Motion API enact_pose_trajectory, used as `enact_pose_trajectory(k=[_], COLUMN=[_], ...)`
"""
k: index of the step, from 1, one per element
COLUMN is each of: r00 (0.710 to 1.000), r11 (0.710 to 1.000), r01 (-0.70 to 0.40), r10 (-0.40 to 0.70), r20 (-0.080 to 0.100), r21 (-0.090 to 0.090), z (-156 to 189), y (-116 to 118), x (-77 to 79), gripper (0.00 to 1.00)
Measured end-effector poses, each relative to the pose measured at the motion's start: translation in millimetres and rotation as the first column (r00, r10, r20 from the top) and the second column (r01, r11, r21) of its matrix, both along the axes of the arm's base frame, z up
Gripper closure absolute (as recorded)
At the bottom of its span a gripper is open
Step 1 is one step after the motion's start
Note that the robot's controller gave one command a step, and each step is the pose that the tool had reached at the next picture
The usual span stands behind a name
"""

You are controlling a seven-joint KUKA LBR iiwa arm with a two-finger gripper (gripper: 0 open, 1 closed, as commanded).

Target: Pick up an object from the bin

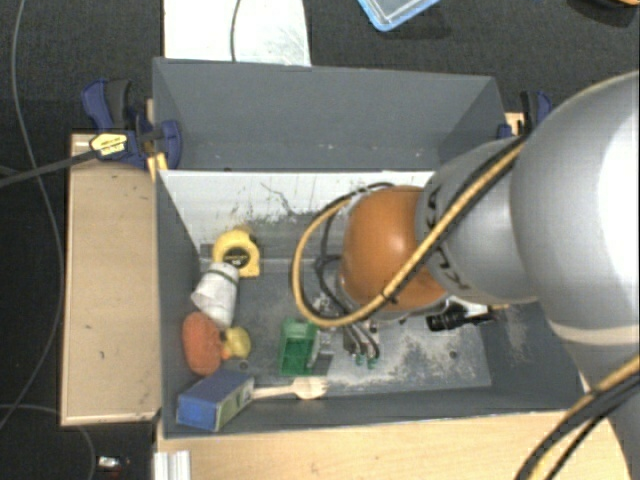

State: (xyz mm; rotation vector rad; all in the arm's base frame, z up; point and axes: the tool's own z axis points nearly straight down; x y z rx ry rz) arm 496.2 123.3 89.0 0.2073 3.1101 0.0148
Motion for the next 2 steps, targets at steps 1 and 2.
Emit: enact_pose_trajectory(k=[1, 2], r00=[0.997, 0.995], r11=[0.997, 0.995], r01=[-0.073, -0.101], r10=[0.073, 0.101], r20=[-0.002, -0.006], r21=[-0.002, -0.003], z=[2, 61], y=[-11, -12], x=[-4.0, -5.1], gripper=[1.00, 1.00])
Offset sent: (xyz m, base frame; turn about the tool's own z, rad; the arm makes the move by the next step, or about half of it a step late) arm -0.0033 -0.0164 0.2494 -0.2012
